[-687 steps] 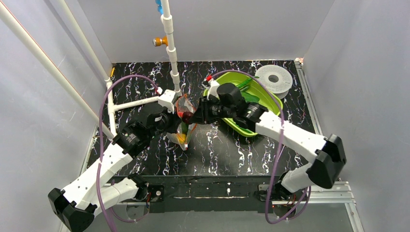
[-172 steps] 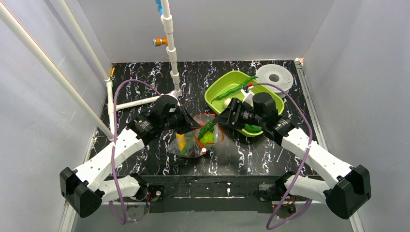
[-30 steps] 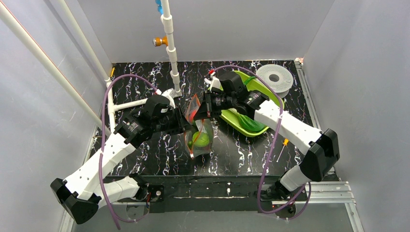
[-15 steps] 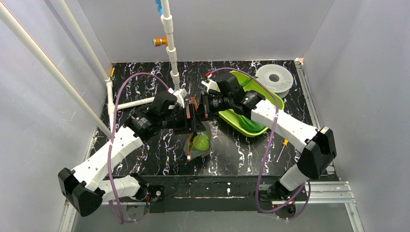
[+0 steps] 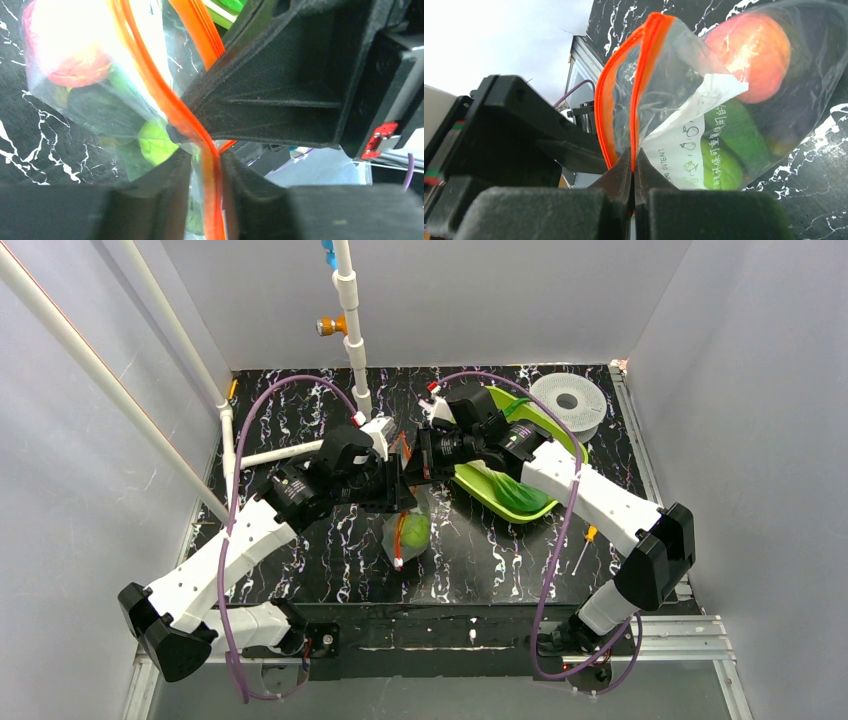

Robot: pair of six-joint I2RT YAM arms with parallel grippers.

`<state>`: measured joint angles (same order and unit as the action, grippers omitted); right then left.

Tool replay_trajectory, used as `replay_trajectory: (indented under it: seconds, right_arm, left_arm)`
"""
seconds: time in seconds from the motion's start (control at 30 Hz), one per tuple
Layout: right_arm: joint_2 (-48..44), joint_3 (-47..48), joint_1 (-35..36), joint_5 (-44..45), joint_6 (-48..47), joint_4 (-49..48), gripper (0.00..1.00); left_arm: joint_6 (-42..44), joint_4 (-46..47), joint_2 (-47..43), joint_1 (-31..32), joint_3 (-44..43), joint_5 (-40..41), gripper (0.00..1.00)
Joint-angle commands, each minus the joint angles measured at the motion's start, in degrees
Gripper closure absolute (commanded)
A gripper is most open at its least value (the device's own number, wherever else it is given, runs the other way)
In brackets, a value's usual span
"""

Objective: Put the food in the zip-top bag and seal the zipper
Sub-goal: Adjust the zipper food storage bag at the center of the board.

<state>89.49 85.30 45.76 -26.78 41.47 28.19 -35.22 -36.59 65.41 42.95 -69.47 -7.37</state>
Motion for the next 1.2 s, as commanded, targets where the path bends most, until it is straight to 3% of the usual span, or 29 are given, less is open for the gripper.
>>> replay_trajectory:
  seconds: [0.0, 0.13, 0.2, 0.5, 0.73, 0.87, 0.97, 1.07, 1.17]
  right_arm:
    - [-0.87, 3.02, 0.55, -0.76, -1.04, 0.53, 0.99]
    - [-1.23, 3.29, 0.56, 0.61, -2.53, 1.36, 0.95]
    - [-1.37, 3.86, 0.56, 2.16, -3.72, 2.63, 0.92]
    - [-5.06, 5.05, 0.08, 9.53, -12.03, 9.56, 0.35]
    - [-13.41, -2.23, -0.75, 13.62, -16.3, 7.18, 0.03]
    - [-20.48, -11.45, -0.75, 15.51, -17.45, -1.03, 0.02]
    - [-26.66, -23.39, -0.25, 13.85, -18.2, -12.22, 0.02]
    - [-31.01, -32.34, 3.7, 11.34, -19.75, -23.31, 0.02]
    - [-33.03, -36.48, 9.86, 15.34, -22.79, -30.11, 0.05]
  left_arm:
    - [2.21, -1.19, -0.86, 0.05, -1.36, 3.36, 0.85]
    - [1.54, -1.28, -1.67, 0.05, -0.74, 4.92, 1.0]
    - [0.89, -1.22, -2.65, 0.05, -0.25, 6.11, 1.0]
    - [-9.58, -5.89, -6.02, 0.01, -0.34, 14.27, 1.0]
    - [-18.99, -6.16, -7.47, -0.55, 0.9, 14.95, 1.0]
    - [-24.62, -6.88, -8.54, -1.09, 1.18, 16.56, 1.0]
    - [-30.2, -6.74, -9.49, -1.58, 1.34, 16.55, 1.0]
    - [-37.18, -6.32, -10.92, -2.47, 1.78, 15.65, 1.0]
    - [-43.84, -7.14, -12.57, -2.92, 2.59, 16.6, 1.0]
